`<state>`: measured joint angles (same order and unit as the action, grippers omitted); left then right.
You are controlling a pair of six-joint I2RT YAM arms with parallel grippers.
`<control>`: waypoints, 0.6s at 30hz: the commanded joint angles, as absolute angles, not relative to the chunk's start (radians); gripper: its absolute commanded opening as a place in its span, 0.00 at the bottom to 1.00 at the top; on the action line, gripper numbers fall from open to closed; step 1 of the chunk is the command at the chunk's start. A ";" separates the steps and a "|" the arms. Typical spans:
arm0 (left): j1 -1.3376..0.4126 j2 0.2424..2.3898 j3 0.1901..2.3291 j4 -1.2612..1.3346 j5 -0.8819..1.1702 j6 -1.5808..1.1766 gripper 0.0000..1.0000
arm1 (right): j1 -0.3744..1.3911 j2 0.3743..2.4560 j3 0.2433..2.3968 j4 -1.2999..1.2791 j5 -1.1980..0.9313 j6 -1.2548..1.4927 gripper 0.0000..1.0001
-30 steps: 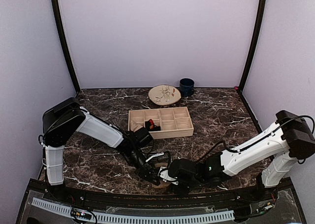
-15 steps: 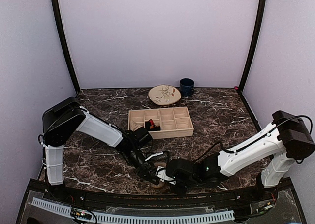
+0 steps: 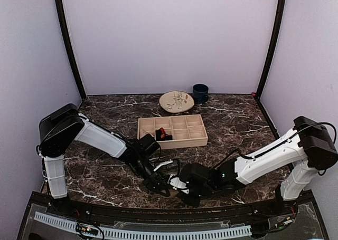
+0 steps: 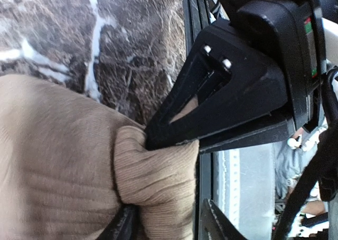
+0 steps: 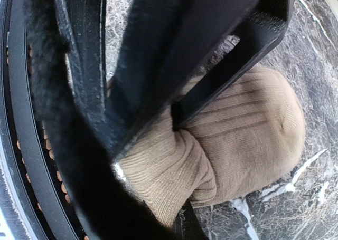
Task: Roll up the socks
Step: Roll the sock at the center of the board.
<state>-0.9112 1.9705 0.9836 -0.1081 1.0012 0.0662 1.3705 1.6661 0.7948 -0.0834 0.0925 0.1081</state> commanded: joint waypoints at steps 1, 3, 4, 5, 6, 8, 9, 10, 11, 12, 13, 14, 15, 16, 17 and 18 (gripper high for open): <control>-0.894 1.933 0.951 -0.071 0.846 0.030 0.48 | 1.357 1.640 0.812 -0.103 0.024 0.137 0.00; -0.894 1.924 0.948 -0.065 0.831 0.024 0.50 | 1.350 1.638 0.821 -0.117 0.011 0.142 0.00; -0.893 1.922 0.947 -0.066 0.823 0.022 0.50 | 1.345 1.635 0.827 -0.125 0.003 0.146 0.00; -0.893 1.920 0.946 -0.065 0.813 0.020 0.51 | 1.341 1.632 0.832 -0.131 -0.006 0.152 0.00; -0.893 1.915 0.941 -0.063 0.801 0.017 0.51 | 1.335 1.629 0.836 -0.135 -0.014 0.157 0.00; -0.892 1.902 0.927 -0.049 0.760 0.007 0.51 | 1.318 1.629 0.847 -0.146 -0.043 0.169 0.00; -0.891 1.894 0.920 -0.040 0.750 0.001 0.52 | 1.310 1.633 0.854 -0.151 -0.058 0.174 0.00; -0.888 1.885 0.912 -0.029 0.715 -0.007 0.53 | 1.304 1.636 0.862 -0.158 -0.072 0.179 0.00; -0.886 1.876 0.906 -0.018 0.694 -0.016 0.54 | 1.298 1.640 0.869 -0.163 -0.087 0.181 0.00; -0.884 1.869 0.901 -0.009 0.683 -0.023 0.55 | 1.294 1.646 0.877 -0.169 -0.099 0.184 0.00; -0.882 1.863 0.896 -0.001 0.671 -0.029 0.55 | 1.290 1.651 0.885 -0.175 -0.109 0.185 0.00; -0.879 1.859 0.894 0.004 0.661 -0.034 0.55 | 1.286 1.656 0.891 -0.181 -0.125 0.186 0.00; -0.878 1.854 0.889 0.011 0.655 -0.037 0.56 | 1.280 1.660 0.896 -0.186 -0.141 0.190 0.00; -0.876 1.851 0.886 0.016 0.650 -0.040 0.56 | 1.272 1.664 0.896 -0.188 -0.156 0.195 0.00; -0.875 1.849 0.884 0.018 0.646 -0.041 0.56 | 1.268 1.668 0.895 -0.187 -0.172 0.202 0.00; -0.873 1.848 0.882 0.019 0.642 -0.043 0.56 | 1.263 1.673 0.896 -0.189 -0.188 0.208 0.00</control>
<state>-0.8944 1.8652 0.9134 0.0196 0.7757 -0.0208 1.2758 1.6581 0.8707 -0.1749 -0.0772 0.1772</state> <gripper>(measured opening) 0.556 0.056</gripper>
